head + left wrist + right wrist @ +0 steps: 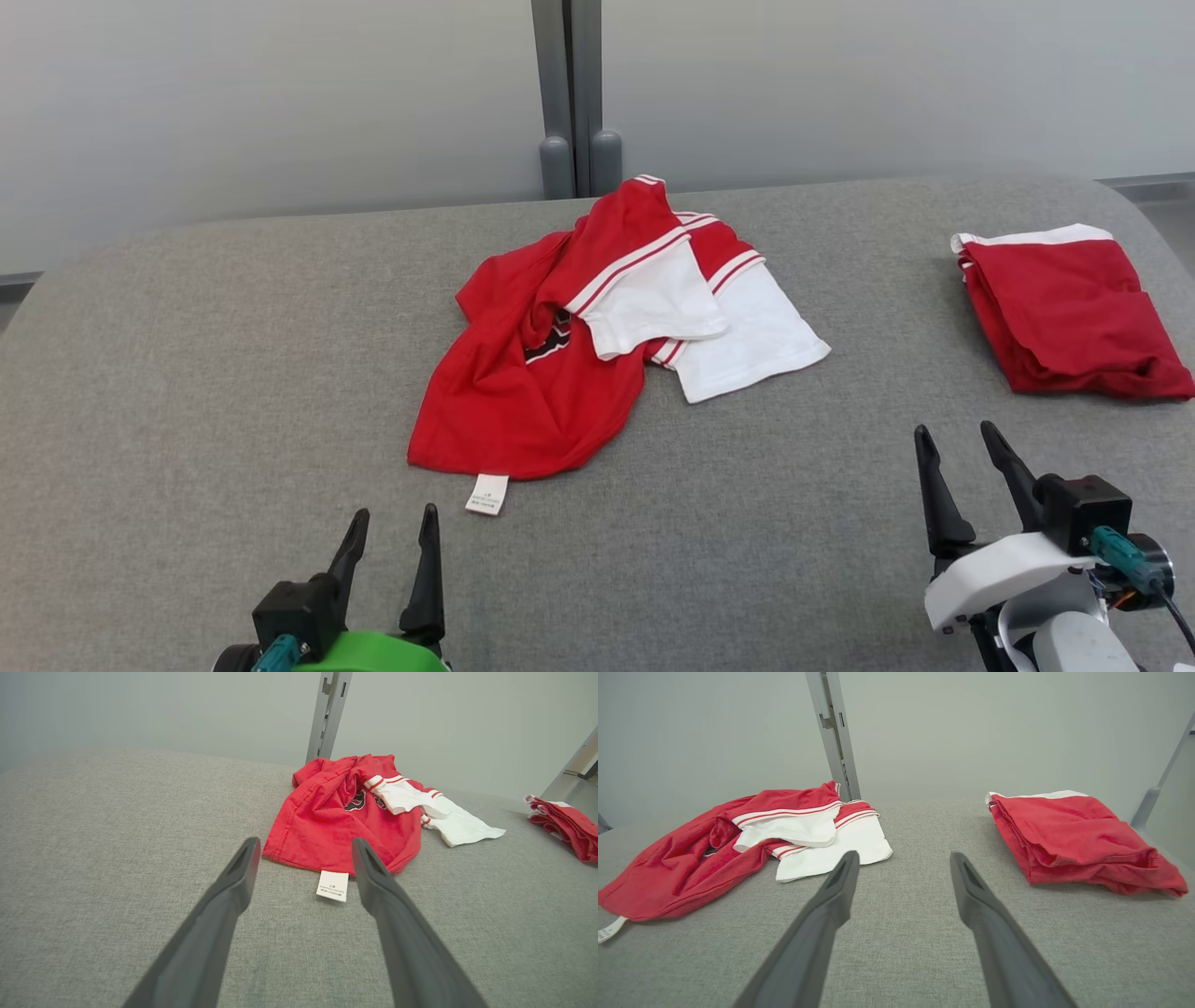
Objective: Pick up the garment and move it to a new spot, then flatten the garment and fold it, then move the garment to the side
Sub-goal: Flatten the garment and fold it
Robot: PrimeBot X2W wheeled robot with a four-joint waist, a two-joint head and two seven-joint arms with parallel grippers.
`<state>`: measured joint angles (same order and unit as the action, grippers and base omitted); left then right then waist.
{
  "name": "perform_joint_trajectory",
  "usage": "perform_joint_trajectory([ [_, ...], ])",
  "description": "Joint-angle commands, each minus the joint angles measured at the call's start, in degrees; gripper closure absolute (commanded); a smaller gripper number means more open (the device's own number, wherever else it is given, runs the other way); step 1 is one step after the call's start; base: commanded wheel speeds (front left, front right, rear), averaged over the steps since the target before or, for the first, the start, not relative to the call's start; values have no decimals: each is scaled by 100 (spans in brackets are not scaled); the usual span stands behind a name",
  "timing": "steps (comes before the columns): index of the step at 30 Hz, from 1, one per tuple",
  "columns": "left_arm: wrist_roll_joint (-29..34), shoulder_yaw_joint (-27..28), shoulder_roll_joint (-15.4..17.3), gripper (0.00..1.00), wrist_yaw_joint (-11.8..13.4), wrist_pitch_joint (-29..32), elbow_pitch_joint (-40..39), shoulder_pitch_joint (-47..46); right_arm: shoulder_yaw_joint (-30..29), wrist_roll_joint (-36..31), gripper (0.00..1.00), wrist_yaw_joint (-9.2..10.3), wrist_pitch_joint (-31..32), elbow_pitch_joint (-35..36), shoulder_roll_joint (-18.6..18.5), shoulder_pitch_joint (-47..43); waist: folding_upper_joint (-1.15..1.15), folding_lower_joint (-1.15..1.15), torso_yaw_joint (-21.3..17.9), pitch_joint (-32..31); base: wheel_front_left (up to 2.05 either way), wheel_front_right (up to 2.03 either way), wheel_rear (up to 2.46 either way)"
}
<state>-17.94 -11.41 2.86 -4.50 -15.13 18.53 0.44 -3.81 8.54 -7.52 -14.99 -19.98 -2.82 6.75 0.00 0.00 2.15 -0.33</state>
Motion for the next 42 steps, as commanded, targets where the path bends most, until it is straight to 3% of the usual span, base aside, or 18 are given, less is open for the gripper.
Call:
perform_joint_trajectory([
  [1, -38, 20, 9, 0, 25, 1, -24, 64, 3, 55, 0, 8, -25, 30, -20, -84, 0, 0, -5, -7, 0, 0, 0],
  [26, 5, 150, 8, 0, 85, 2, 4, -87, 357, 180, 0, 8, -26, 60, -18, -95, 0, 0, 0, 13, 0, 0, 0],
  [32, -32, 84, 83, 0, -45, 110, 574, -635, 467, 137, 0, 8, -25, 39, -17, 58, 0, 0, -74, 221, 0, 0, 0],
  [42, -433, 262, 158, 0, -6, 1278, 2081, -1946, 751, 59, 0, 8, -26, -108, -19, 416, 0, 0, -358, 692, 0, 0, 0],
])
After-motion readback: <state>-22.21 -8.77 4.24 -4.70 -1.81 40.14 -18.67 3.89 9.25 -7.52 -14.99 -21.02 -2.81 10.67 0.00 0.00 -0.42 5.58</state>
